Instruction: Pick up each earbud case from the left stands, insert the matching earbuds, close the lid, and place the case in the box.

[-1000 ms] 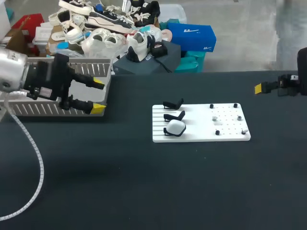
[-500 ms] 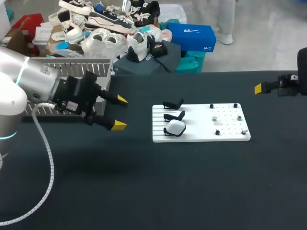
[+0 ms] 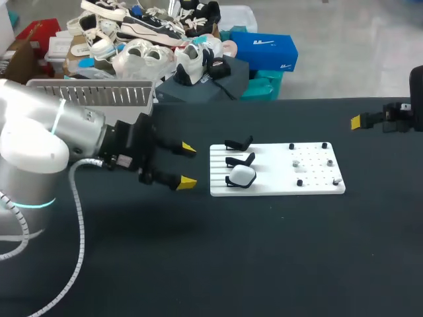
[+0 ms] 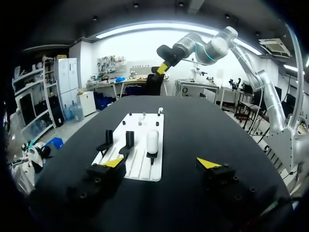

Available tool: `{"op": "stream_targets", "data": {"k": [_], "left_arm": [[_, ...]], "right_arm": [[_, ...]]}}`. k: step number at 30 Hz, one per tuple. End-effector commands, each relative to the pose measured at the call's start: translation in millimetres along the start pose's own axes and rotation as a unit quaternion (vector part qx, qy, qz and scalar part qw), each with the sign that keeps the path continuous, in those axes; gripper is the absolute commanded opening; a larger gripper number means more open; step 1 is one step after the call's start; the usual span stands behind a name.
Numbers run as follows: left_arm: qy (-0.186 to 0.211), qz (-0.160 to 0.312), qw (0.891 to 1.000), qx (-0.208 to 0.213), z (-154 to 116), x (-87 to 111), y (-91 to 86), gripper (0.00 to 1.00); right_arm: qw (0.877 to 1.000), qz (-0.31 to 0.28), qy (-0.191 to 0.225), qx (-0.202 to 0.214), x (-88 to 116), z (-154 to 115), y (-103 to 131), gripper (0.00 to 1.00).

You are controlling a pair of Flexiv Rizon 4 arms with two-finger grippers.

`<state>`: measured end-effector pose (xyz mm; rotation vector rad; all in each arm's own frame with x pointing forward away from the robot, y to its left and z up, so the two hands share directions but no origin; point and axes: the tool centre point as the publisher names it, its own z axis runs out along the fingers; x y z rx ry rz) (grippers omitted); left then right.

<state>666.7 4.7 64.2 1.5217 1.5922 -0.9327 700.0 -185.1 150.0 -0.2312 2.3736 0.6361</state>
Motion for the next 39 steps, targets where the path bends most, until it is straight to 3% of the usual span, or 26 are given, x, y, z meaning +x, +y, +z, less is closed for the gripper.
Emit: {"op": "stream_targets", "data": {"k": [1,3,4,6,7,8,10,14,21,27,32,39], "left_arm": [[-0.013,0.0,1.0,-0.005,15.1,0.1,-0.8,0.55],[-0.016,0.001,1.0,-0.002,18.2,-2.2,-1.4,0.7],[-0.017,0.001,1.0,0.0,21.0,-3.7,-1.6,0.7],[-0.018,0.002,1.0,0.001,28.1,-4.8,-1.1,0.62],[-0.019,0.002,1.0,0.001,30.9,-4.9,-0.9,0.62],[-0.025,0.003,1.0,-0.004,35.7,-5.0,-0.3,0.69],[-0.025,0.004,1.0,-0.005,41.0,-5.1,0.2,0.58],[-0.024,0.006,1.0,-0.005,54.6,-4.1,2.6,0.67],[-0.024,0.007,1.0,-0.004,72.2,-4.3,7.5,0.65],[-0.031,0.004,0.999,-0.007,80.1,-8.8,15.3,0.74],[-0.03,0.008,1.0,0.004,83.0,-7.6,12.4,0.75],[-0.031,0.003,0.999,-0.002,91.0,-5.3,15.1,0.65]], "right_arm": [[1.0,0.0,0.0,0.0,-0.1,0.0,0.0,1.0],[1.0,0.0,0.0,0.0,-0.1,0.0,0.0,1.0],[1.0,0.0,0.0,0.0,-0.1,0.0,0.0,1.0],[1.0,0.0,0.0,0.0,-0.1,0.0,0.0,1.0],[1.0,0.0,0.0,0.0,-0.1,0.0,0.0,1.0],[1.0,0.0,0.0,0.0,-0.1,0.0,0.0,1.0],[1.0,0.0,0.0,0.0,-0.1,0.0,0.0,1.0],[1.0,0.0,0.0,0.0,-0.1,0.0,0.0,1.0],[1.0,0.0,0.0,0.0,-0.1,0.0,0.0,1.0],[1.0,0.0,0.0,0.0,-0.1,0.0,0.0,1.0],[1.0,0.0,0.0,0.0,-0.1,0.0,0.0,1.0],[1.0,0.0,0.0,0.0,-0.1,0.0,0.0,1.0]]}}
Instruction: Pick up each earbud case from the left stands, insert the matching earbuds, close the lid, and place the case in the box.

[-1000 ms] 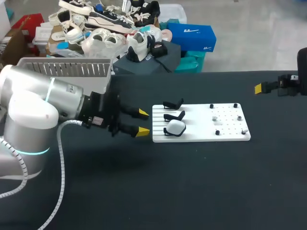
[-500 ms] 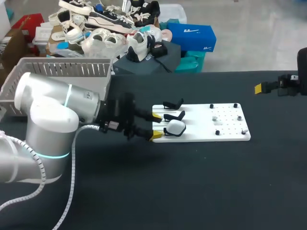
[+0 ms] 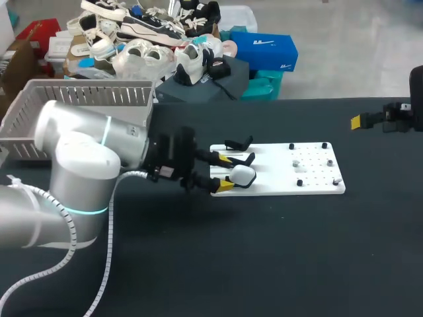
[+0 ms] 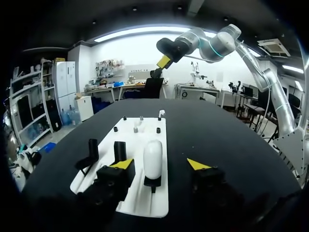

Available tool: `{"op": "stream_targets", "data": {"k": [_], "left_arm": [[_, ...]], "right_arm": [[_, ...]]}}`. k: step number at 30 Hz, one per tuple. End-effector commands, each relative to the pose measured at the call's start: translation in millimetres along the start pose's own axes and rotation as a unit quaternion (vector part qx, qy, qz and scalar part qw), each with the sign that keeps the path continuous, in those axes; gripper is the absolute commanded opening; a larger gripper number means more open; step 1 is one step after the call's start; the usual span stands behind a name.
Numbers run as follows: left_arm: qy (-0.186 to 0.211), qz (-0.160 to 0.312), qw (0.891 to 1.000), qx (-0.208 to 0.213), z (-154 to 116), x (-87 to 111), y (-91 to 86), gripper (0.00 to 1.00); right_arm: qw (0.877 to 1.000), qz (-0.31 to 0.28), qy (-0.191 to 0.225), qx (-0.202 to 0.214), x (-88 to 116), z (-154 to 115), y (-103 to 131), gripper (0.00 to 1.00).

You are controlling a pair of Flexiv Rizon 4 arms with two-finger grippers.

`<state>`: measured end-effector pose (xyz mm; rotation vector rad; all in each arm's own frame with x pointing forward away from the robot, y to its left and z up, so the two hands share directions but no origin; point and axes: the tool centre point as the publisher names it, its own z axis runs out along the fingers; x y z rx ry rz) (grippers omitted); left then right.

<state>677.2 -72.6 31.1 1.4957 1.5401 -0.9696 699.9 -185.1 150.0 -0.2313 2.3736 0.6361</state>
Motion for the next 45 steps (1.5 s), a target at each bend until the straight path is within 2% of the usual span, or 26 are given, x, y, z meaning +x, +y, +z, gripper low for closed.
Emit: {"op": "stream_targets", "data": {"k": [1,9,20,23,30,34,45], "left_arm": [[-0.002,-0.003,1.0,-0.005,7.5,2.1,7.8,0.65],[-0.005,-0.004,1.0,-0.004,13.2,0.2,8.2,0.72],[-0.005,-0.008,1.0,-0.006,24.3,0.2,10.6,0.66],[-0.006,-0.01,1.0,-0.007,25.6,-0.7,11.8,0.68],[-0.003,-0.012,1.0,-0.009,26.8,2.7,13.4,0.62],[-0.003,-0.012,1.0,-0.009,27.1,2.7,14.2,0.52],[-0.004,-0.009,1.0,-0.006,28.1,3.0,14.7,0.45]], "right_arm": [[1.0,0.0,0.0,0.0,-0.1,0.0,0.0,1.0],[1.0,0.0,0.0,0.0,-0.1,0.0,0.0,1.0],[1.0,0.0,0.0,0.0,-0.1,0.0,0.0,1.0],[1.0,0.0,0.0,0.0,-0.1,0.0,0.0,1.0],[1.0,0.0,0.0,0.0,-0.1,0.0,0.0,1.0],[1.0,0.0,0.0,0.0,-0.1,0.0,0.0,1.0],[1.0,0.0,0.0,0.0,-0.1,0.0,0.0,1.0]]}}
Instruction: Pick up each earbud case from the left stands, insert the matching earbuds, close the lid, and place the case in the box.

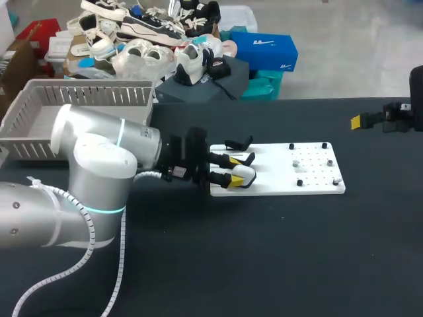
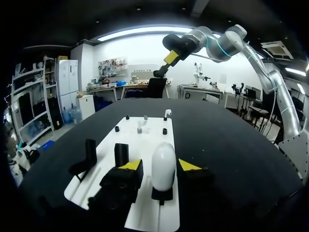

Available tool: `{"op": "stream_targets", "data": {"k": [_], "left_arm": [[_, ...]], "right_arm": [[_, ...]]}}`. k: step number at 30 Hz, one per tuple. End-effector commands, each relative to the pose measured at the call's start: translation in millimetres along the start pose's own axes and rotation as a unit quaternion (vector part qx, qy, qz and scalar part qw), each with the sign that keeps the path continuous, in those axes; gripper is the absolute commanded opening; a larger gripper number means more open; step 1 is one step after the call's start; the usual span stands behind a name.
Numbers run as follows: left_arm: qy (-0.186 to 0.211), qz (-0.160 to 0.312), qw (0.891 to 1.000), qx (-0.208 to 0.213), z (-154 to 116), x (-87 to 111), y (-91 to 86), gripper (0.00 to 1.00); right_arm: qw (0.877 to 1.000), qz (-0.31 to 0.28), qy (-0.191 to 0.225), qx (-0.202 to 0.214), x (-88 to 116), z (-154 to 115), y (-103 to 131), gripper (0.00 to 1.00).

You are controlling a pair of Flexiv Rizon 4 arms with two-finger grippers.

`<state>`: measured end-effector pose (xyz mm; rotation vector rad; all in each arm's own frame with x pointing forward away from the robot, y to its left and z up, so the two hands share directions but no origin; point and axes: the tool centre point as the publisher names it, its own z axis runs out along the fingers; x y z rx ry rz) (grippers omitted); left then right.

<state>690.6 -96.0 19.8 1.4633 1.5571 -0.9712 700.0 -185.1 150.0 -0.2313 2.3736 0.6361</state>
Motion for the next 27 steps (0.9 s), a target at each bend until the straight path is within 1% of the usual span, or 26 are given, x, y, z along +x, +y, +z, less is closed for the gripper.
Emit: {"op": "stream_targets", "data": {"k": [1,9,12,13,14,15,16,17,21,27], "left_arm": [[0.001,0.004,1.0,0.004,2.0,3.3,1.8,0.45],[0.001,0.007,1.0,0.003,2.5,4.7,3.0,0.43],[0.001,0.008,1.0,0.004,2.5,4.4,3.4,0.39],[0.001,0.008,1.0,0.004,2.6,4.3,3.5,0.29],[0.0,0.009,1.0,0.003,2.6,4.2,3.7,0.16],[0.0,0.011,1.0,0.004,2.7,4.1,3.7,0.14],[0.0,0.011,1.0,0.004,2.7,4.1,3.7,0.06],[0.0,0.011,1.0,0.004,2.8,4.1,3.7,0.0],[-0.001,0.01,1.0,0.005,1.2,4.2,3.6,0.0],[-0.007,0.01,1.0,0.016,-8.9,1.8,-0.4,0.0]], "right_arm": [[1.0,0.0,0.0,0.0,-0.1,0.0,0.0,1.0],[1.0,0.0,0.0,0.0,-0.1,0.0,0.0,1.0],[1.0,0.0,0.0,0.0,-0.1,0.0,0.0,1.0],[1.0,0.0,0.0,0.0,-0.1,0.0,0.0,1.0],[1.0,0.0,0.0,0.0,-0.1,0.0,0.0,1.0],[1.0,0.0,0.0,0.0,-0.1,0.0,0.0,1.0],[1.0,0.0,0.0,0.0,-0.1,0.0,0.0,1.0],[1.0,0.0,0.0,0.0,-0.1,0.0,0.0,1.0],[1.0,0.0,0.0,0.0,-0.1,0.0,0.0,1.0],[1.0,0.0,0.0,0.0,-0.1,0.0,0.0,1.0]]}}
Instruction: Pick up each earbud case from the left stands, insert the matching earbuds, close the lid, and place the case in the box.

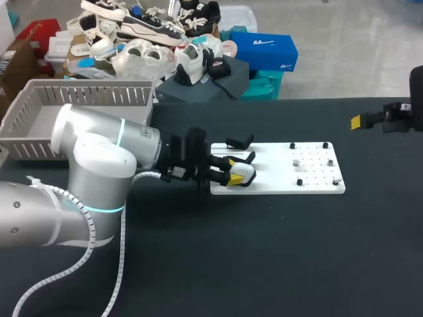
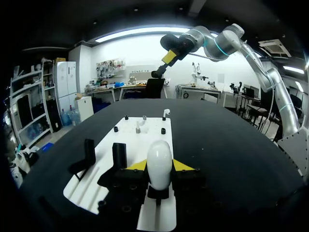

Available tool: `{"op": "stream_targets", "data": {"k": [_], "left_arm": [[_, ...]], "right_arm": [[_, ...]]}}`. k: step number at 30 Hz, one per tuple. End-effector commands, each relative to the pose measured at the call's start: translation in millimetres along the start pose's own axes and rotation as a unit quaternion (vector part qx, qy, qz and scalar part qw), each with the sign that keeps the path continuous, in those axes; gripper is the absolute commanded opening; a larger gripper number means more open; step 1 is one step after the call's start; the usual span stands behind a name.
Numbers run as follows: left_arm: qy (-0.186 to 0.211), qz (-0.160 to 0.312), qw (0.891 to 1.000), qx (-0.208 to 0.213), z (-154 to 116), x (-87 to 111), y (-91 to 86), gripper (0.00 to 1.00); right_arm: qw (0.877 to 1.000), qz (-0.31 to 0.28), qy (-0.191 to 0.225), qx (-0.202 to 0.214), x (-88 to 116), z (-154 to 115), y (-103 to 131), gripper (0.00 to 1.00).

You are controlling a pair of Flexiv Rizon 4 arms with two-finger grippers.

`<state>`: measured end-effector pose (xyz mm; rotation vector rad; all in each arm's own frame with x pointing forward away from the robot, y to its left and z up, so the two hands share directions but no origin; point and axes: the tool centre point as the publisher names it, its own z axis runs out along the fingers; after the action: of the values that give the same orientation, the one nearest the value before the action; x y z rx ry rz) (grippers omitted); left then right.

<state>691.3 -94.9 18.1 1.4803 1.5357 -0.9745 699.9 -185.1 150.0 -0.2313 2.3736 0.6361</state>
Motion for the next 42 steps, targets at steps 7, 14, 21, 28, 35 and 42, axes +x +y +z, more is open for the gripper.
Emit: {"op": "stream_targets", "data": {"k": [7,14,21,28,35,42], "left_arm": [[-0.025,-0.001,0.999,0.025,-24.7,-12.7,-9.5,0.0],[-0.067,-0.019,0.997,0.041,-51.7,-43.3,-26.2,0.0],[-0.131,-0.024,0.99,0.046,-73.8,-80.3,-52.4,0.0],[-0.184,0.005,0.982,0.048,-78.1,-98.9,-78.6,0.0],[-0.209,0.035,0.976,0.045,-69.2,-103.8,-92.4,0.0],[-0.218,0.053,0.973,0.048,-63.3,-106.4,-97.2,0.0]], "right_arm": [[1.0,0.0,0.0,0.0,-0.1,0.0,0.0,1.0],[1.0,0.0,0.0,0.0,-0.1,0.0,0.0,1.0],[1.0,0.0,0.0,0.0,-0.1,0.0,0.0,1.0],[1.0,0.0,0.0,0.0,-0.1,0.0,0.0,1.0],[1.0,0.0,0.0,0.0,-0.1,0.0,0.0,1.0],[1.0,0.0,0.0,0.0,-0.1,0.0,0.0,1.0]]}}
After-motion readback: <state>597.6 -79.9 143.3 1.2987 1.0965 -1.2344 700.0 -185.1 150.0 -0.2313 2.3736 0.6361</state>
